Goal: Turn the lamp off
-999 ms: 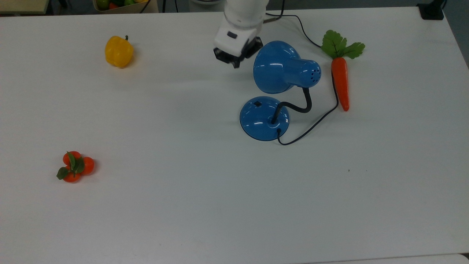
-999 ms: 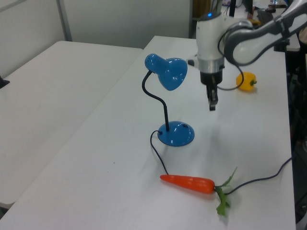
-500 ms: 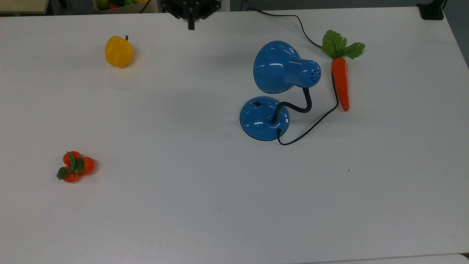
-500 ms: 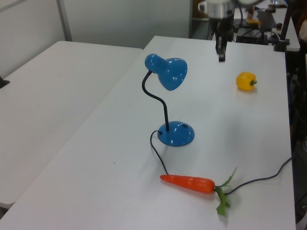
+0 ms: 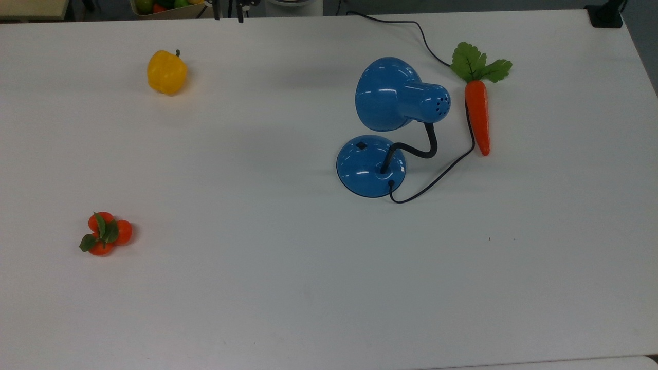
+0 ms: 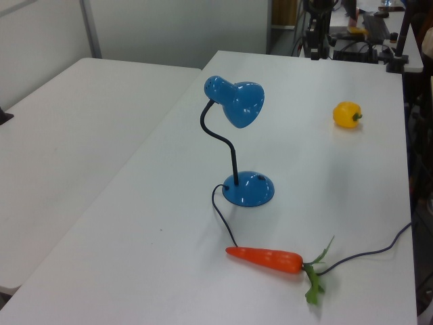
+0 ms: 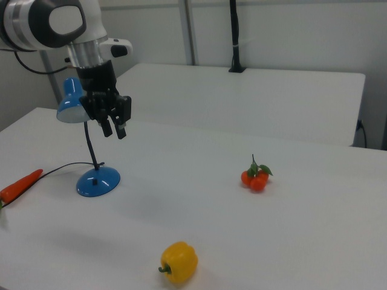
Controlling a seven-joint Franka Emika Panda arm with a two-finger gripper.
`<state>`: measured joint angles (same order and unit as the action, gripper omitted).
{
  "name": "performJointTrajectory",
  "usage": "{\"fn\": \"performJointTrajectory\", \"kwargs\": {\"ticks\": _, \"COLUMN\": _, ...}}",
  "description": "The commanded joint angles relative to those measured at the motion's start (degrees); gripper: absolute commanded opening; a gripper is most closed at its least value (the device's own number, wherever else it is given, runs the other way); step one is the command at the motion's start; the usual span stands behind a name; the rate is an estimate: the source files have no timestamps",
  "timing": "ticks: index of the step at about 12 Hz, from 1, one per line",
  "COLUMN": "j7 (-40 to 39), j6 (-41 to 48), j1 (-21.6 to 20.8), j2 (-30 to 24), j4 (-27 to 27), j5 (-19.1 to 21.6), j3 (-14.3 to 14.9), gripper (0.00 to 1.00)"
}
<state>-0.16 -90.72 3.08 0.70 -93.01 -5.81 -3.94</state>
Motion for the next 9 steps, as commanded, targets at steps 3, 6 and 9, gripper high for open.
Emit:
{"fn": "performJointTrajectory", "kwargs": {"ticks": 3, "j7": 0.9, "j6": 1.2, "j1": 0.3, "j2": -0.9, "j4": 0.9, "j5": -0.6, "j3": 0.2, "gripper": 1.0}}
{"fn": "performJointTrajectory", "kwargs": {"ticks": 6, "j7": 0.9, "j6": 1.2, "j1": 0.7, "j2": -0.8, "j4": 1.9, "j5": -0.5, "j3": 0.2, "gripper": 1.0}}
{"fn": "performJointTrajectory", "kwargs": {"ticks": 9, "j7": 0.9, "j6": 1.0, "j1": 0.8, "j2": -0.7, "j4": 2.1, "j5": -0.5, "j3": 0.2, "gripper": 1.0}}
